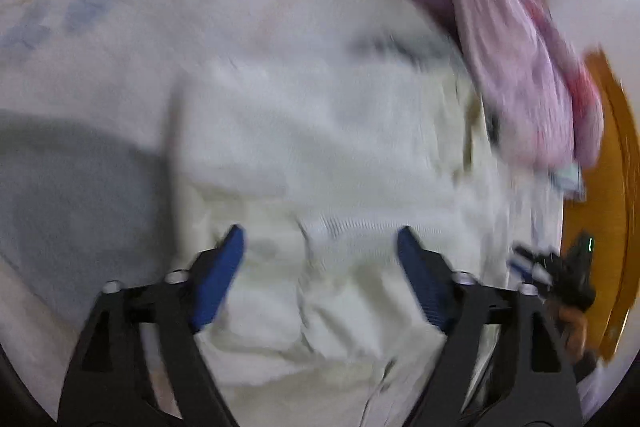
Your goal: Fold large clothes
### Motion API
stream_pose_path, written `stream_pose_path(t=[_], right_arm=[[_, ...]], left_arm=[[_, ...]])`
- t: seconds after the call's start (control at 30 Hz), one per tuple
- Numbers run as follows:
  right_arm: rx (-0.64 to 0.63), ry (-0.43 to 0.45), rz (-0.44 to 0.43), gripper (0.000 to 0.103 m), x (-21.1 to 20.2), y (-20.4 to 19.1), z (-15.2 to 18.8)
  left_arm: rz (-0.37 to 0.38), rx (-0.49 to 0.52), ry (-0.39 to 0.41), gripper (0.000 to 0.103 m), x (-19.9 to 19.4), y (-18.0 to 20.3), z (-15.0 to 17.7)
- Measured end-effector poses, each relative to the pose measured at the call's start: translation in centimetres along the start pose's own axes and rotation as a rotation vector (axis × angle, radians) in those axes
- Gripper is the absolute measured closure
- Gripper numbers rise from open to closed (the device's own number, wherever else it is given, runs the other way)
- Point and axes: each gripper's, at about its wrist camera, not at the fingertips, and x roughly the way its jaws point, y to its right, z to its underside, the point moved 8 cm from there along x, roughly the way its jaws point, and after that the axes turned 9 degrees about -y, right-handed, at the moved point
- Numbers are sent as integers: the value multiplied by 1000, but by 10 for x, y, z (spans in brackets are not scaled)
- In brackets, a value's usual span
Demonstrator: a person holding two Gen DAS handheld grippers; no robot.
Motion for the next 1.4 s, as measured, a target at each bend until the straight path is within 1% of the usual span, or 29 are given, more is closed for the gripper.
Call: stream_pose_path(t=[0.07, 0.1, 0.13, 0.2, 0.23, 0.27, 0.3, 0.37, 0.47, 0.53, 0.57, 0.63, 0.67, 0.7, 0.73, 0.77, 0.8, 0.87, 0.93, 0.97, 1.03, 1.07, 1.1, 1.17, 1.23, 1.27, 1.3, 1.33, 1.4], right_arm=[[-14, 30, 41, 47, -6, 4, -24], [-9, 40, 68, 47, -6, 9, -39], [-1, 39, 78, 47, -5, 15, -49], [45, 13, 88, 47, 2, 30, -76], [71, 2, 85, 47, 7, 35, -86], [89, -14, 85, 47, 11, 40, -92], [120, -24, 83, 47, 16, 44, -99], [139, -58, 87, 47, 25, 48, -104], [167, -90, 79, 47, 39, 50, -112], [170, -119, 86, 47, 48, 52, -114], [171, -122, 84, 45, 49, 52, -116], [163, -137, 100, 44, 52, 52, -117], [152, -142, 114, 44, 54, 48, -118], [138, -141, 127, 45, 56, 44, -118], [101, -131, 154, 54, 57, 38, -119], [60, -114, 142, 73, 57, 29, -119], [40, -110, 120, 82, 57, 20, -117], [0, -73, 131, 92, 50, 11, -113], [-62, -4, 161, 93, 37, -2, -110], [-106, 36, 166, 93, 26, -11, -105], [-141, 95, 144, 93, 5, -22, -97], [-158, 125, 119, 94, -8, -27, -91], [-166, 148, 99, 94, -19, -29, -86], [-178, 189, 71, 94, -40, -29, -73], [-176, 234, 30, 94, -66, -32, -53], [-181, 250, 21, 94, -75, -31, -43], [-196, 271, 14, 94, -85, -33, -31], [-206, 283, 8, 94, -93, -33, -21], [-213, 294, -13, 94, -113, -36, 6]], left_arm=[[-69, -30, 24, 21, -4, -21, -25], [-95, -42, 21, 21, -2, -30, -36], [-106, -57, 17, 21, 1, -37, -44], [-150, -113, -16, 21, 13, -61, -62], [-156, -130, -35, 21, 19, -67, -69], [-169, -135, -55, 21, 27, -72, -75], [-197, -113, -58, 21, 33, -74, -81], [-259, -63, -101, 21, 48, -78, -88], [-243, -44, -129, 21, 61, -71, -93], [-276, -39, -161, 21, 72, -73, -96], [-283, -40, -162, 21, 74, -73, -98], [-324, -22, -167, 22, 77, -70, -102], [-337, -9, -164, 27, 79, -66, -103], [-343, 3, -159, 38, 84, -56, -106], [-333, 26, -149, 47, 82, -50, -107], [-313, 38, -141, 76, 83, -41, -107], [-291, 53, -135, 89, 82, -33, -106], [-337, 94, -100, 90, 76, -22, -104], [-358, 134, -54, 91, 64, -11, -102], [-348, 145, -20, 91, 53, -5, -99], [-318, 166, 39, 91, 27, 5, -91], [-303, 176, 52, 91, 17, 9, -86], [-303, 199, 65, 91, 7, 16, -81], [-333, 250, 87, 91, -14, 32, -61], [-323, 260, 113, 91, -31, 30, -49], [-308, 259, 134, 91, -43, 34, -37], [-299, 255, 145, 91, -43, 38, -36], [-292, 253, 157, 91, -51, 40, -26], [-312, 269, 183, 91, -67, 39, -2]])
